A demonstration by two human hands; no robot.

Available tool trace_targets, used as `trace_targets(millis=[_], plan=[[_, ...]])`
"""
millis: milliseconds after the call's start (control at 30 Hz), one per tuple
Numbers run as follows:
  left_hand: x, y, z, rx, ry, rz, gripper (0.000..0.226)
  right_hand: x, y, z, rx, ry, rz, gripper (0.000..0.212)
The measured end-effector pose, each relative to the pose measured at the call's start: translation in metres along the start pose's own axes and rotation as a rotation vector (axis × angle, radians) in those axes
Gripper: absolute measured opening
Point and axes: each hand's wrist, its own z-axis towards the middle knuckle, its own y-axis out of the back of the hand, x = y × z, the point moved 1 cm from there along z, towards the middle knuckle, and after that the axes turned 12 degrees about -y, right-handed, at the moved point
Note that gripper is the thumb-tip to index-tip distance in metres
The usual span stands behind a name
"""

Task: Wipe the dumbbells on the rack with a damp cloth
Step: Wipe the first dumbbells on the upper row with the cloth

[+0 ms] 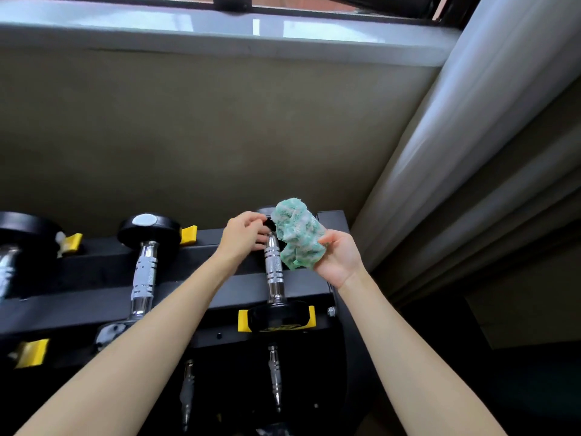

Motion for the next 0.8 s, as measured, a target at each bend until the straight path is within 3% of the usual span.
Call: trace_targets(millis=[67, 133, 233, 333, 433, 533, 633, 733, 800], plan=[[-0.021, 0.006, -0.01, 0.14, 0.048, -0.246, 0.019, -0.005, -0.005, -0.006, 0.027, -0.037, -0.091, 0.057], [-0.032, 0.013, -0.018, 0.285, 0.066, -0.258, 0.018, -0.008, -0.011, -0.011, -0.001, -0.076, -0.235, 0.057], [-0.033, 0.026, -0.024, 0.339, 0.003, -0.18, 0.013, -0.012, -0.011, -0.014, -0.17, -0.05, -0.423, 0.044], [-0.029, 0.031, -0.032, 0.272, -0.048, -0.09, 0.01, -0.013, -0.014, -0.019, -0.331, 0.047, -0.546, 0.026], [-0.028, 0.027, -0.036, 0.092, -0.213, 0.2, 0.016, -0.019, -0.015, -0.02, -0.492, 0.059, -0.718, 0.012], [-0.032, 0.018, -0.043, 0.013, -0.397, 0.438, 0.013, -0.025, -0.018, -0.019, -0.708, 0.137, -0.925, 0.01], [-0.036, 0.006, -0.055, 0.009, -0.551, 0.46, 0.009, -0.03, -0.026, -0.021, -0.859, 0.326, -1.152, 0.009], [-0.041, 0.002, -0.062, 0.039, -0.445, 0.236, 0.013, -0.032, -0.025, -0.02, -0.891, 0.384, -1.108, 0.011], [-0.043, 0.005, -0.064, 0.15, -0.325, 0.034, 0.021, -0.033, -0.021, -0.02, -0.786, 0.298, -0.856, 0.014]])
